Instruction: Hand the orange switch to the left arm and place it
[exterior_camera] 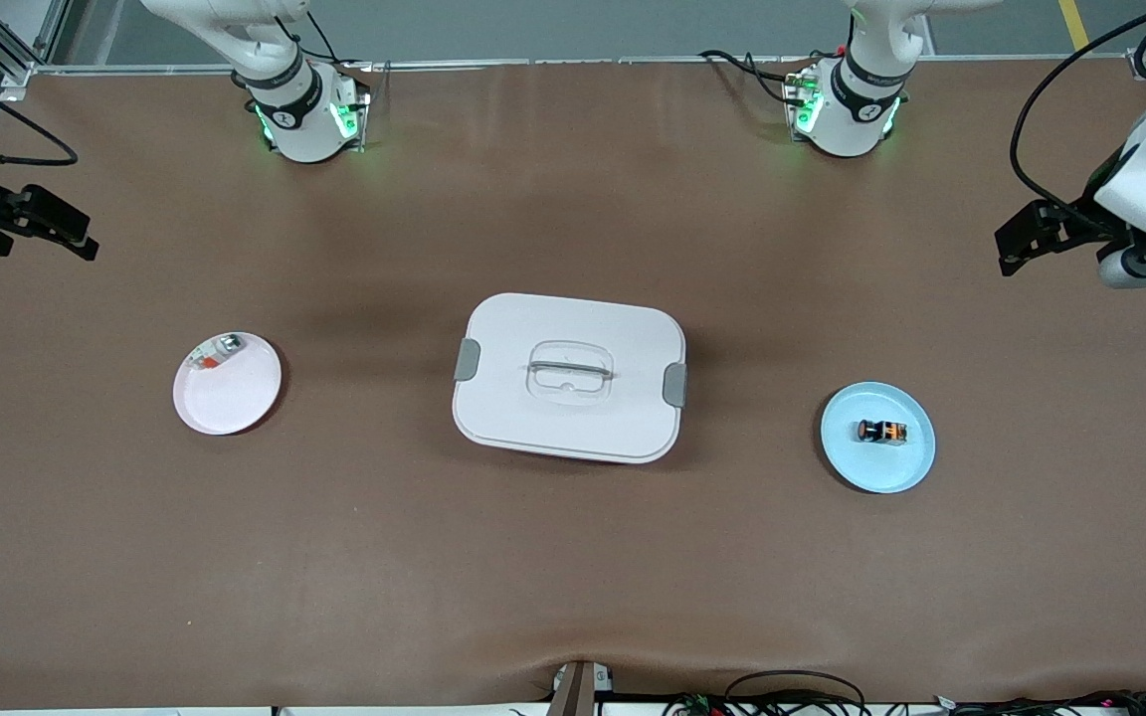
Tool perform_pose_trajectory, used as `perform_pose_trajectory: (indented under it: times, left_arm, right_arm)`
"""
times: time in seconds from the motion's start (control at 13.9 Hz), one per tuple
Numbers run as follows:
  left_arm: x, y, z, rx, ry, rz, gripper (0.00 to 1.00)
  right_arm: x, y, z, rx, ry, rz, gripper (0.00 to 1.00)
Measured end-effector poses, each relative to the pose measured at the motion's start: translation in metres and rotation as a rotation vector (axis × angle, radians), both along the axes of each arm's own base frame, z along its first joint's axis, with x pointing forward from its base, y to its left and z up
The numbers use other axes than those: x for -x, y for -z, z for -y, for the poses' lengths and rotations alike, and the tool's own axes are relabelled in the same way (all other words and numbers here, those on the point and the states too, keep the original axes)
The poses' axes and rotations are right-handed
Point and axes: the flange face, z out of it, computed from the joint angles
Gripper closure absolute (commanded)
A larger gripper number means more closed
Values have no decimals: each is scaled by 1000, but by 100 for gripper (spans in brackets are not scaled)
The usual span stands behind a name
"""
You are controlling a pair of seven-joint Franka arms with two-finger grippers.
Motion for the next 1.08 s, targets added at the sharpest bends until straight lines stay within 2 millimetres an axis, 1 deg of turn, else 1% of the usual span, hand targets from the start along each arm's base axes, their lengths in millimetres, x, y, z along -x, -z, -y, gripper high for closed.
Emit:
perform_pose_trajectory:
  times: [0.29, 0.57, 1.08]
  left_arm:
    - [3, 1, 1, 3, 1, -13, 0]
    - [8, -3, 4, 26, 32, -24, 0]
    - [10, -6, -4, 32, 35, -30, 0]
  right_arm:
    - [0, 0, 0, 0, 0, 0, 0]
    - [0, 0, 0, 0, 0, 0, 0]
    - [0, -1, 0, 0, 0, 3, 0]
